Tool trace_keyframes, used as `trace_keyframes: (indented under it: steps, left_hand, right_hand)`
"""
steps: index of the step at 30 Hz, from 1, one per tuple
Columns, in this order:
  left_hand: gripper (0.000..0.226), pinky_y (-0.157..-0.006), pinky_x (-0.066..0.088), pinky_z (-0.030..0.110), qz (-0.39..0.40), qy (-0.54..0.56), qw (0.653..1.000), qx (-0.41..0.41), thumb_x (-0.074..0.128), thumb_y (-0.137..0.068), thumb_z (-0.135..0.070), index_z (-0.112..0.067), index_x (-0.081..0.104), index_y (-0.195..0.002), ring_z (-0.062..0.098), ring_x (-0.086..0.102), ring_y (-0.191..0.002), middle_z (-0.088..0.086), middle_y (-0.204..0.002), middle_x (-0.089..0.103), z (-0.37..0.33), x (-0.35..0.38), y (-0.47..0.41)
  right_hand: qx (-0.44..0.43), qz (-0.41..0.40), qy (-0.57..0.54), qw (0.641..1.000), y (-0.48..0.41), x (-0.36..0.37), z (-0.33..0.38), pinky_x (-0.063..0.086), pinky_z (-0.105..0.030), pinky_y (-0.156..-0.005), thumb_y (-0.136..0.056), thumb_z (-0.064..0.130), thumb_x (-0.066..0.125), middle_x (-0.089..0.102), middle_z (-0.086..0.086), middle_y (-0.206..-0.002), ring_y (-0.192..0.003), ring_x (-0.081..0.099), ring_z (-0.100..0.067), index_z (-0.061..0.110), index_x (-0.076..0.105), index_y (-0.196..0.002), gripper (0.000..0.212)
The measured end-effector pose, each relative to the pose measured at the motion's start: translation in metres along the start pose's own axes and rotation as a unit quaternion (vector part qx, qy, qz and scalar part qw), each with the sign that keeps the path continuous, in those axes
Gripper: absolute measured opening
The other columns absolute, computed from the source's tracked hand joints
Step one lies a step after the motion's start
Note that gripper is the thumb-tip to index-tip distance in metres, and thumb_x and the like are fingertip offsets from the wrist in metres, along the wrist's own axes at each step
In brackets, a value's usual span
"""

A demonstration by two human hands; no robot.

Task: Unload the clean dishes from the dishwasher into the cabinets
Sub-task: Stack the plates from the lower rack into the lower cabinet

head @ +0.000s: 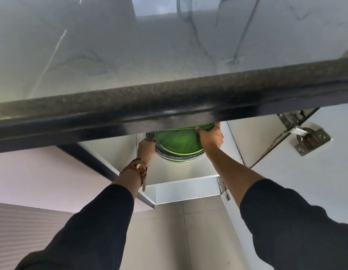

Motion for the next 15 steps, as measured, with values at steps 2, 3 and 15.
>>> trace_keyframes:
  steps: [2, 3, 15]
  left_hand:
    - [0.015, -0.074, 0.040, 0.033, -0.005, 0.001, 1.000, 0.005, 0.051, -0.090, -0.009, 0.000, 0.061, -0.095, 0.025, 0.053, -0.081, 0.015, -0.091, 0.059, -0.006, 0.001, -0.008]
    - [0.018, -0.075, 0.040, 0.032, -0.003, 0.002, 1.000, 0.005, 0.051, -0.090, -0.009, 0.002, 0.061, -0.099, 0.025, 0.053, -0.078, 0.015, -0.091, 0.058, -0.009, 0.003, -0.010]
    - [0.047, -0.108, 0.031, 0.046, -0.181, -0.092, 0.977, -0.063, 0.038, -0.098, -0.020, 0.003, 0.029, -0.138, 0.039, 0.036, -0.131, 0.023, -0.145, 0.027, -0.018, -0.011, 0.062]
  right_hand:
    - [0.002, -0.004, 0.023, 1.000, -0.007, 0.001, 0.004, 0.038, -0.037, -0.095, -0.085, 0.033, 0.062, 0.053, -0.016, -0.128, -0.120, 0.046, -0.036, 0.021, 0.037, -0.137, 0.060]
    - [0.004, -0.004, 0.035, 0.999, -0.009, 0.002, 0.005, 0.038, -0.037, -0.094, -0.085, 0.035, 0.060, 0.053, -0.016, -0.129, -0.120, 0.045, -0.036, 0.021, 0.036, -0.138, 0.059]
    - [-0.017, -0.013, 0.202, 0.979, 0.028, -0.020, 0.029, 0.030, -0.048, -0.106, -0.088, 0.061, 0.042, 0.022, -0.023, -0.150, -0.138, 0.022, -0.036, 0.019, 0.002, -0.150, 0.085]
Point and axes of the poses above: each hand's wrist, its own y-axis away from the middle knuckle, its own x-axis out of the palm, z = x × y, the point moved 7 cm from there along -y, towards the middle knuckle
